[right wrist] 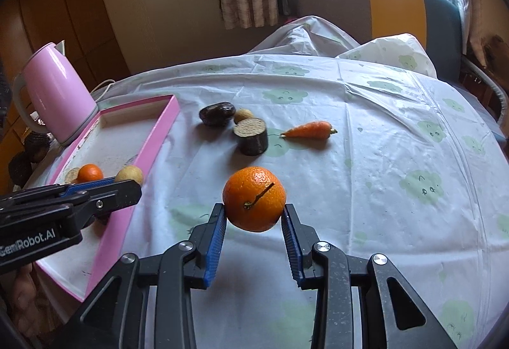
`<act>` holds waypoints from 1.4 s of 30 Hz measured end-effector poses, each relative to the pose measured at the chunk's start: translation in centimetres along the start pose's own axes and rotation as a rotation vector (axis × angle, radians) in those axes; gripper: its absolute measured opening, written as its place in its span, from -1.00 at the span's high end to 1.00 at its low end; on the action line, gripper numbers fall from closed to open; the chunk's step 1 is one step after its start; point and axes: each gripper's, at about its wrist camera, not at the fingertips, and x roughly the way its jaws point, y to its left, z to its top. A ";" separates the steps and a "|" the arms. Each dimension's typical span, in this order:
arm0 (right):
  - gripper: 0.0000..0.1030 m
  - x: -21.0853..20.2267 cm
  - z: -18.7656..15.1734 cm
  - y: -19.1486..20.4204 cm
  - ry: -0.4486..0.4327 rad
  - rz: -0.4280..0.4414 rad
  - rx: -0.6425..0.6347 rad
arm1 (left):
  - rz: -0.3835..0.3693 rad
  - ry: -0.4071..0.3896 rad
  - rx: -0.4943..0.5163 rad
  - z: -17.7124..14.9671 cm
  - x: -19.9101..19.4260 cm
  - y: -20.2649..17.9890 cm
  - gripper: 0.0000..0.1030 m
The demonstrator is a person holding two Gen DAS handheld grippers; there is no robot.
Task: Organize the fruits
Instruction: 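Carry the tan fruit into the tray and open the left gripper, then lower the held orange into the tray and open the right gripper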
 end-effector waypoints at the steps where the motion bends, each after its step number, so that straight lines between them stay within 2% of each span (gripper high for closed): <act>1: 0.30 -0.1 0.0 0.4 -0.002 0.007 -0.005 | 0.003 -0.005 -0.010 0.0 -0.2 0.5 0.51; 8: 0.30 -1.0 0.5 3.4 -0.008 0.082 -0.049 | 0.039 -0.051 -0.089 0.7 -2.2 5.1 0.51; 18: 0.30 -1.4 0.8 9.2 0.020 0.258 -0.130 | 0.102 -0.093 -0.183 2.7 -3.4 10.5 0.51; 23: 0.30 -1.2 0.6 12.2 0.046 0.318 -0.192 | 0.133 -0.109 -0.202 3.1 -3.6 11.4 0.51; 28: 0.30 -0.6 0.3 14.2 0.068 0.349 -0.233 | 0.176 -0.146 -0.174 3.0 -4.3 11.2 0.50; 30: 0.30 -0.3 0.2 14.6 0.076 0.359 -0.242 | 0.188 -0.148 -0.176 2.9 -4.6 11.1 0.42; 35: 0.30 0.7 0.2 15.6 0.099 0.372 -0.245 | 0.207 -0.174 -0.169 2.3 -5.6 10.9 0.41; 42: 0.25 1.8 0.2 15.7 0.110 0.359 -0.223 | 0.205 -0.170 -0.175 0.9 -6.3 10.7 0.40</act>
